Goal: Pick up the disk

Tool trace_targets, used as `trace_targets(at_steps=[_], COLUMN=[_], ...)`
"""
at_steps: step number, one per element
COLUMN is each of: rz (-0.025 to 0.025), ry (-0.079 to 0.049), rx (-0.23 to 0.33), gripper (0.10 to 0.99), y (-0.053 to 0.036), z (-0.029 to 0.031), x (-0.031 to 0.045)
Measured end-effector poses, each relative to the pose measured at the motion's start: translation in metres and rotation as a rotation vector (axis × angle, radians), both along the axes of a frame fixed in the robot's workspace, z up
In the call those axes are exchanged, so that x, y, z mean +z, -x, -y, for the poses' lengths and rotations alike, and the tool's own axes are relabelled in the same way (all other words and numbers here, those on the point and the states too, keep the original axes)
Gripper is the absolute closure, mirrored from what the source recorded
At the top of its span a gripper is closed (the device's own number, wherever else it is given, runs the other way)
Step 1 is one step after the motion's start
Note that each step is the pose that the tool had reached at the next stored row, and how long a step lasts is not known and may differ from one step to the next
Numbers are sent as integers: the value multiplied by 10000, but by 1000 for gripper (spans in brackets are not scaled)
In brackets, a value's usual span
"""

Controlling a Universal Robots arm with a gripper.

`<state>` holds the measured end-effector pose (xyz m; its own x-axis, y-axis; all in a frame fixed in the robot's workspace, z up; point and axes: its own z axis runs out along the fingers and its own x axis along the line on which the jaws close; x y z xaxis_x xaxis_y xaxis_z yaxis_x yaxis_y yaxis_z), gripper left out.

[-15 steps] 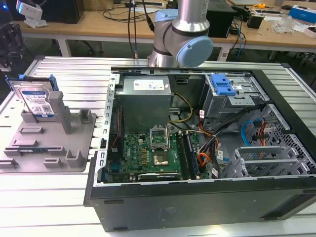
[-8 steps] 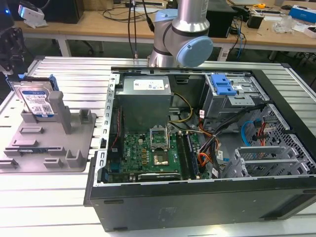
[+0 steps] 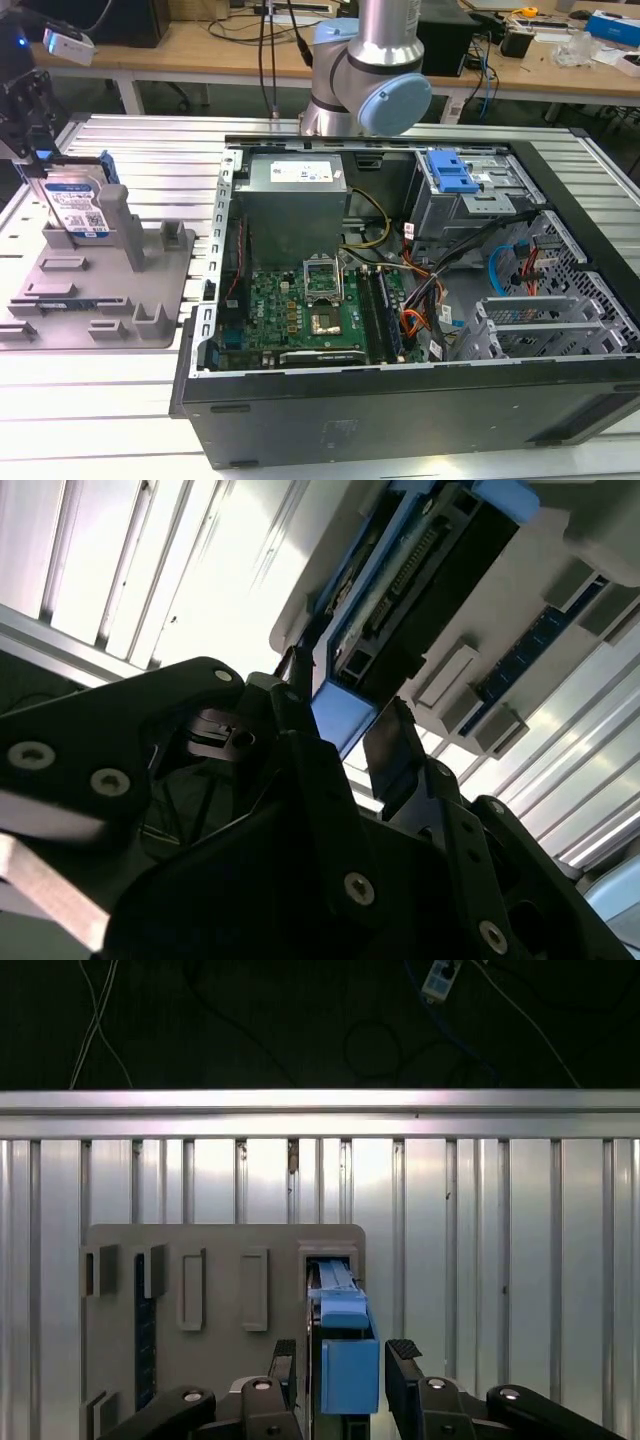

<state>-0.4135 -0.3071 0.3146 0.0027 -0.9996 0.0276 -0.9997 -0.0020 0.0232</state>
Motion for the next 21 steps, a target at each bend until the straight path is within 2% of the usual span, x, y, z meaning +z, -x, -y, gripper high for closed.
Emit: trace_targets(at_steps=[13,21], rz=[-1,2], ry=[3,3], rx=[1,-2], gripper=[604,604], y=[-5,-4], z=[0,1], x=[-152,-166])
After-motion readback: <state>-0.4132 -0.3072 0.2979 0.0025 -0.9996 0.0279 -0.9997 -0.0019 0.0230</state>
